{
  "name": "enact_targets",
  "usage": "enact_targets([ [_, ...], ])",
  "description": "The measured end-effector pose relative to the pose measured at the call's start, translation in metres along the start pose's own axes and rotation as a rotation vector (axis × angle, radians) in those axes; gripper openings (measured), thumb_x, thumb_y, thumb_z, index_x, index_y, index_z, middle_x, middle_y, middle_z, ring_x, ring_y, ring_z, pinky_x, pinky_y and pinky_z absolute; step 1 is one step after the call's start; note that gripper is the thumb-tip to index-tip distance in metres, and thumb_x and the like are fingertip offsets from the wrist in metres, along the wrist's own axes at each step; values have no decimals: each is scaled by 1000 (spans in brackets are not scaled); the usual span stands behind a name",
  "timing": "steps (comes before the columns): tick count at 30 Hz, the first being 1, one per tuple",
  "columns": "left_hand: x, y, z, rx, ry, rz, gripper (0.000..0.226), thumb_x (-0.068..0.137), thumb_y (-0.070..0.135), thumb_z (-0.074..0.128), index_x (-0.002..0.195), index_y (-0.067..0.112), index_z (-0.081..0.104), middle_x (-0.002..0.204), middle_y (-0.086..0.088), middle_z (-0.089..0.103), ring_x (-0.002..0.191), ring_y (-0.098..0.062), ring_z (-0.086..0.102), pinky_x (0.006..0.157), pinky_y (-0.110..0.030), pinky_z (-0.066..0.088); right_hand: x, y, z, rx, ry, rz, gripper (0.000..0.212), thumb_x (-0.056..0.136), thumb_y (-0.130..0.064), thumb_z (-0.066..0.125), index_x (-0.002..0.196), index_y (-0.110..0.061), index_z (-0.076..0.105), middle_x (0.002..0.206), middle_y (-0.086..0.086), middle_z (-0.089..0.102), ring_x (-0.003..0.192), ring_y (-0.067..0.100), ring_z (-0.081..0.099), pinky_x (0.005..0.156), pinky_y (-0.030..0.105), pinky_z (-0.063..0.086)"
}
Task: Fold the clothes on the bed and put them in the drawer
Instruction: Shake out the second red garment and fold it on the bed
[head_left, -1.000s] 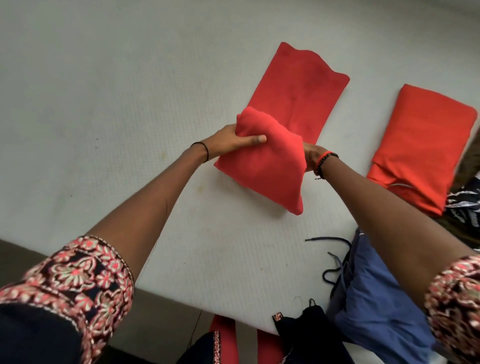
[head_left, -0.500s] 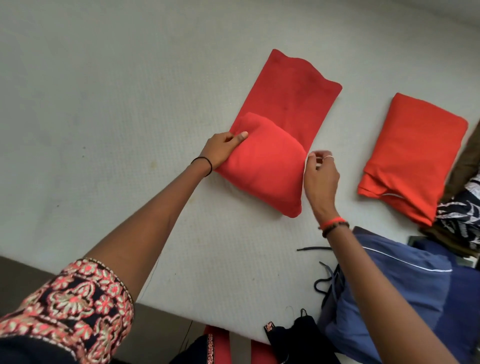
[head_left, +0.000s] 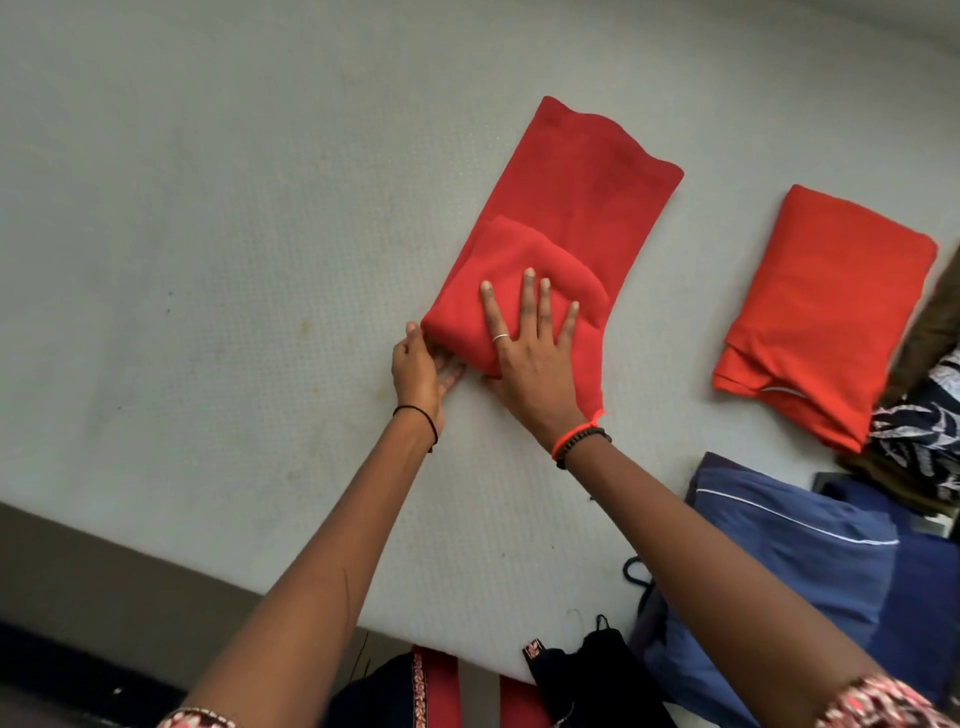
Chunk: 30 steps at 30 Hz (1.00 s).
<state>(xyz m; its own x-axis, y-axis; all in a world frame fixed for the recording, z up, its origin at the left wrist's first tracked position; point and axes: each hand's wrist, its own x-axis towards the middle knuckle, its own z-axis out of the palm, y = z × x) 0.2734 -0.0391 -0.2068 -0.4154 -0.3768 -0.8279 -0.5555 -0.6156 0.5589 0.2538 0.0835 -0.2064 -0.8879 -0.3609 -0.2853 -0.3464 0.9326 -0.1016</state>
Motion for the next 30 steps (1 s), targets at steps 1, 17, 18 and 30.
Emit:
enact_targets([
  [1,-2,2,0,-58,-16,-43,44,103,39,27,129,11,50,117,-6,60,102,-20,62,75,-32,53,0,1,0,12,-11,-10,95,76,-30,69,152,-24,11,154,28,10,143,44,11,108,68,14],
  [17,-24,15,-11,-166,-116,-100,43,102,42,28,96,12,58,91,-5,61,80,-14,59,74,-26,50,16,18,-66,570,-464,-141,108,71,-33,72,152,-17,3,154,23,16,143,34,17,113,36,25],
  [18,-26,11,-10,-144,-115,-103,44,102,42,28,96,12,58,91,-5,62,81,-14,59,76,-27,49,17,21,-73,597,-485,-156,104,72,-32,72,152,-14,8,150,18,29,137,30,32,105,22,32],
  [30,-32,-11,10,-41,-203,-172,54,101,44,29,129,3,51,133,-14,54,124,-24,52,98,-32,44,114,107,-143,1059,-873,74,25,83,-12,52,106,-12,62,95,9,73,79,19,69,70,30,59],
])
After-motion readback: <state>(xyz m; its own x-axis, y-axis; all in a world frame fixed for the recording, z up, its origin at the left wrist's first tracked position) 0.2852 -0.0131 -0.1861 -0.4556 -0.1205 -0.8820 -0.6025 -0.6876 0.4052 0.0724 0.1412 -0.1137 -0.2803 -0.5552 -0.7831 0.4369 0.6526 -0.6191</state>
